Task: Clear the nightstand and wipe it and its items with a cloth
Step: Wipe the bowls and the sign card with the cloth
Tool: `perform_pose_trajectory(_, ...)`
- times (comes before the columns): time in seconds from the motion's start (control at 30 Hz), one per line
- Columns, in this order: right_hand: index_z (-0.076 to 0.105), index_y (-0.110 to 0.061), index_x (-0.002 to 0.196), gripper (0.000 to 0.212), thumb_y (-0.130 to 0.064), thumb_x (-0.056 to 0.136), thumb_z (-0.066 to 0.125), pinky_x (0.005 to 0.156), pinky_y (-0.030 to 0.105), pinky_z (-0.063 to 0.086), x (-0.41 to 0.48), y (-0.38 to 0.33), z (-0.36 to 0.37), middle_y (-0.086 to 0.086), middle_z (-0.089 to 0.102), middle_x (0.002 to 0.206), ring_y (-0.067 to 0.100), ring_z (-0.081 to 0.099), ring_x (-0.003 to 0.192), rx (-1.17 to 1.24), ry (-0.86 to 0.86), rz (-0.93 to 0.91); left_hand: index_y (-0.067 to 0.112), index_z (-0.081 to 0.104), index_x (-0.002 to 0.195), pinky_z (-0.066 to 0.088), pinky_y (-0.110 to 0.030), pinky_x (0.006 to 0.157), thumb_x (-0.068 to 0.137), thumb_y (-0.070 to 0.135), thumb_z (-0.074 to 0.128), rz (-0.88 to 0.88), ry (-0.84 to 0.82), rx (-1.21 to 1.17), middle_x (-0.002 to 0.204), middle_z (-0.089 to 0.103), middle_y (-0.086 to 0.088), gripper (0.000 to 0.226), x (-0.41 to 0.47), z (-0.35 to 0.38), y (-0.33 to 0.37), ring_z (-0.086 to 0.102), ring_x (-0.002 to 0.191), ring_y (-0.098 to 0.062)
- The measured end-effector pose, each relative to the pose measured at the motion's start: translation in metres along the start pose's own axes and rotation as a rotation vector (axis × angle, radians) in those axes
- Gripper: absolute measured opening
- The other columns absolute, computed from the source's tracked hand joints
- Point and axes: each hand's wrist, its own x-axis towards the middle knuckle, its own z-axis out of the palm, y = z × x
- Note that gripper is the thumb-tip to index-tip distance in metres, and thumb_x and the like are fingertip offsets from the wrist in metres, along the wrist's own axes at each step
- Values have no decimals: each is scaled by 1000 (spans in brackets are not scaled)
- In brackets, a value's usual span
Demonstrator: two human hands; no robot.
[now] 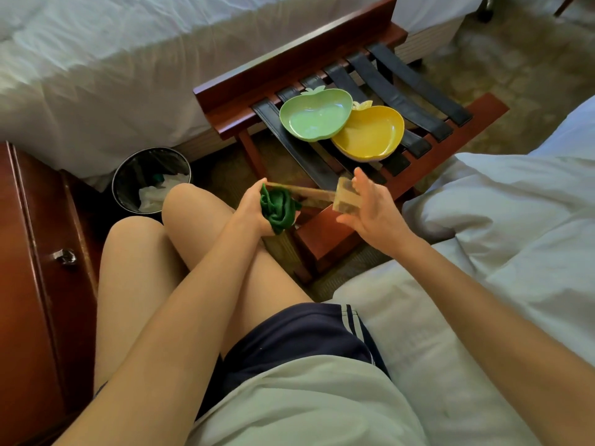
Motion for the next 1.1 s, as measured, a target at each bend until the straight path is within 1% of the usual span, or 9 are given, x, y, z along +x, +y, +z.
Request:
perform_pose_trajectory(0.1, 21, -12, 138, 66, -35, 84, 51, 89, 52, 44, -6, 10, 3, 11, 36, 125, 24, 38, 106, -107, -48, -146, -1, 62, 108, 53, -44, 71, 79, 53, 65, -53, -44, 40, 109, 65, -21, 61, -3, -3, 1, 62, 99, -34)
perform_pose_trajectory(0.23, 15, -21, 135, 60, -31, 88, 50, 105, 59, 30, -9, 28, 9, 9, 32, 126, 25, 38, 118, -215, -83, -258, 1, 61, 97, 58, -35, 58, 87, 32, 59, -47, -141, 134, 93, 65, -18, 33, -6, -3, 0, 62, 86, -31)
perform_pose_trajectory(0.33, 21, -24, 132, 54, -26, 87, 50, 113, 51, 14, -8, 32, 8, 12, 31, 129, 30, 34, 125, -257, -60, -350, -1, 59, 91, 57, -31, 53, 90, 22, 50, 1, -151, 151, 82, 65, -16, 25, -8, -2, -1, 60, 78, -29)
perform_pose_trajectory(0.43, 35, -17, 128, 46, -23, 86, 52, 115, 43, 9, -10, 37, 10, 14, 30, 132, 34, 31, 127, -333, 1, -349, 3, 54, 80, 54, -29, 63, 90, 21, 48, 66, -175, 117, 78, 59, -13, 21, -7, -3, -1, 58, 69, -24)
perform_pose_trajectory(0.53, 33, -15, 129, 57, -18, 81, 64, 113, 51, 16, -13, 39, 15, 13, 25, 136, 36, 24, 130, -416, 62, -169, 5, 52, 68, 53, -24, 52, 94, 19, 46, 124, -214, 86, 55, 61, -9, 30, -10, -2, -3, 61, 47, -19)
perform_pose_trajectory(0.67, 22, -20, 133, 68, -21, 81, 65, 107, 64, 20, -16, 32, 15, 17, 15, 144, 38, 13, 135, -242, 25, 153, 5, 58, 91, 57, -26, 55, 95, 19, 49, 148, -248, 72, 76, 68, -12, 17, -10, 2, -7, 66, 59, -21)
perform_pose_trajectory(0.8, 8, -14, 147, 87, -17, 84, 69, 115, 54, 16, -25, 32, 17, 22, 11, 153, 34, 11, 143, -1, -46, 480, 7, 58, 91, 57, -25, 55, 94, 21, 51, 141, -214, 92, 81, 66, -11, 15, -6, 6, -13, 62, 70, -21)
perform_pose_trajectory(0.93, 8, -12, 149, 69, 1, 92, 44, 118, 39, 14, -16, 28, 16, 11, 12, 156, 22, 12, 144, 254, 136, 805, 8, 58, 89, 55, -28, 60, 95, 21, 51, 141, -182, 77, 62, 68, -7, 16, 0, 12, -15, 62, 67, -20)
perform_pose_trajectory(1.1, 15, -17, 149, 54, -25, 101, 38, 109, 37, 33, 1, 30, 25, 9, 27, 151, 20, 35, 135, 503, 220, 990, 10, 59, 90, 54, -28, 60, 95, 23, 51, 121, -175, 117, 64, 69, -7, 16, 5, 20, -22, 66, 57, -17)
